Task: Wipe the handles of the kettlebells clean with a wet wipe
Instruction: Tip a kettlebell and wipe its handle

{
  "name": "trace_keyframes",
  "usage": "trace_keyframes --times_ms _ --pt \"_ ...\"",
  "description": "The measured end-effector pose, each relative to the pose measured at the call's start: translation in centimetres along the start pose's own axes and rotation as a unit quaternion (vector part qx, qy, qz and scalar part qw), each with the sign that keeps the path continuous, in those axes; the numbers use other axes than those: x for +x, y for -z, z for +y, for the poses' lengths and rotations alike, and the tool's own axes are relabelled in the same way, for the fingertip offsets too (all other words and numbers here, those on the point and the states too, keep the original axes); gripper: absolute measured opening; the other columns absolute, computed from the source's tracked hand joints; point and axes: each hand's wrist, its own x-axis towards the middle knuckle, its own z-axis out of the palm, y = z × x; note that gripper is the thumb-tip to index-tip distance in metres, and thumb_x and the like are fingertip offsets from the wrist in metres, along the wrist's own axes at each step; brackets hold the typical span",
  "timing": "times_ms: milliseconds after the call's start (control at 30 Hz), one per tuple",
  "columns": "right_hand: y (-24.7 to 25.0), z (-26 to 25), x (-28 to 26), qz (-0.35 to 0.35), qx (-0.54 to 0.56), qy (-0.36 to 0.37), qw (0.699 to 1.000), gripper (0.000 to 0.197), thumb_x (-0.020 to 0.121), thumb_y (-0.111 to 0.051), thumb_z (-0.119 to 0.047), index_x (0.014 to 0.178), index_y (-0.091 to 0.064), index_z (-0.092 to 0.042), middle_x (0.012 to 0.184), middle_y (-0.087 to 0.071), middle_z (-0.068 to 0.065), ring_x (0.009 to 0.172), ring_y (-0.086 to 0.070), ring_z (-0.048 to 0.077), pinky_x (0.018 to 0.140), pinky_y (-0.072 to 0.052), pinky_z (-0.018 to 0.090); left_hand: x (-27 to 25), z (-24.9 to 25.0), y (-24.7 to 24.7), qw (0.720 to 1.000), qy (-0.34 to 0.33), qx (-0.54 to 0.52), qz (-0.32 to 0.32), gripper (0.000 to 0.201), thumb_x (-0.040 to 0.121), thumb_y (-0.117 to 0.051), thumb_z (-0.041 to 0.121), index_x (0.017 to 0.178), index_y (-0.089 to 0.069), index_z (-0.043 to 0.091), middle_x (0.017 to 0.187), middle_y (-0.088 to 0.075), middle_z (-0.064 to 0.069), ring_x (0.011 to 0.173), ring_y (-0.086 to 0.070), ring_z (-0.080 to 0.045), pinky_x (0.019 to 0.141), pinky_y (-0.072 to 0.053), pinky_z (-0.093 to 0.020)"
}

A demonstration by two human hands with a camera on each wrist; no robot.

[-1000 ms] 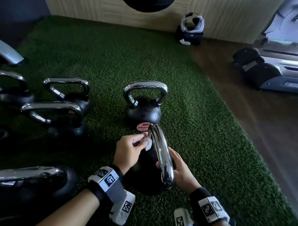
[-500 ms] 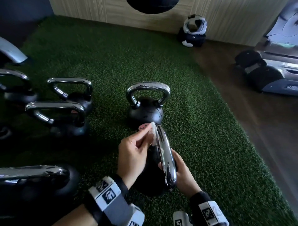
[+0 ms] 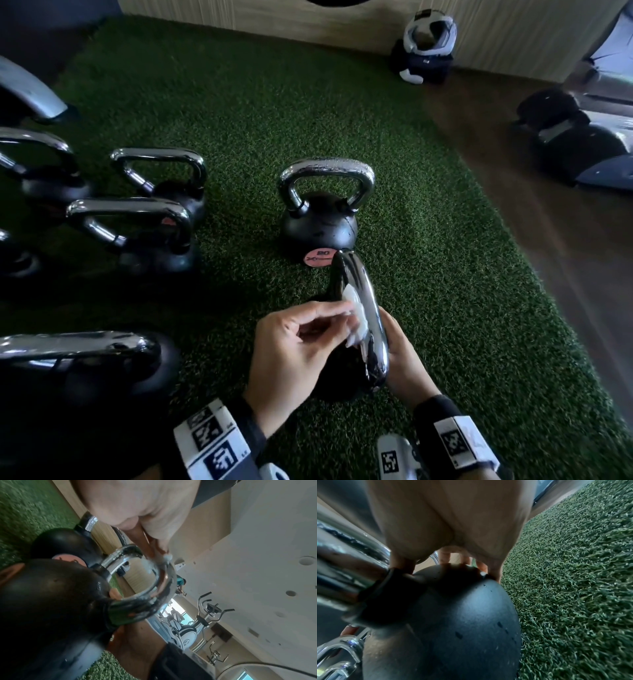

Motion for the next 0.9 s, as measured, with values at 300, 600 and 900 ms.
trace_keyframes --times_ms 300,600,900 --pt "0.4 0.1 -0.1 0.004 -0.026 0.000 1.000 0.068 0.085 -0.081 -0.036 0.146 -0.051 -0.034 0.139 -0.063 -0.002 0.130 -0.061 0.023 0.110 -0.049 0.057 -3.3 -1.4 1.0 0.996 0.009 -0.012 -0.091 0.016 0.080 -0.087 0.018 0.094 -0.082 0.012 0.100 -0.080 0.007 0.091 -0.079 -0.014 0.078 -0.065 -0.035" --pt "0.2 -0.4 -0.2 0.001 -0.059 -0.005 0.998 0.065 0.082 -0.082 -0.040 0.140 -0.053 -0.033 0.130 -0.067 0.004 0.121 -0.065 0.022 0.108 -0.051 0.054 -3.1 -3.0 1.7 0.976 0.019 0.091 -0.194 0.009 0.083 -0.085 0.018 0.091 -0.084 0.017 0.097 -0.079 0.016 0.093 -0.075 0.000 0.085 -0.061 -0.028" --pt "5.2 -13.0 2.3 -0.029 -0.246 0.016 0.969 0.014 0.097 -0.069 -0.027 0.110 -0.072 -0.029 0.095 -0.072 -0.015 0.063 -0.065 -0.009 0.054 -0.050 0.007 1.8 -1.6 3.4 0.947 0.282 -0.151 0.018 0.012 0.076 -0.083 0.012 0.087 -0.080 0.014 0.085 -0.078 -0.007 0.076 -0.073 -0.015 0.073 -0.063 -0.028"
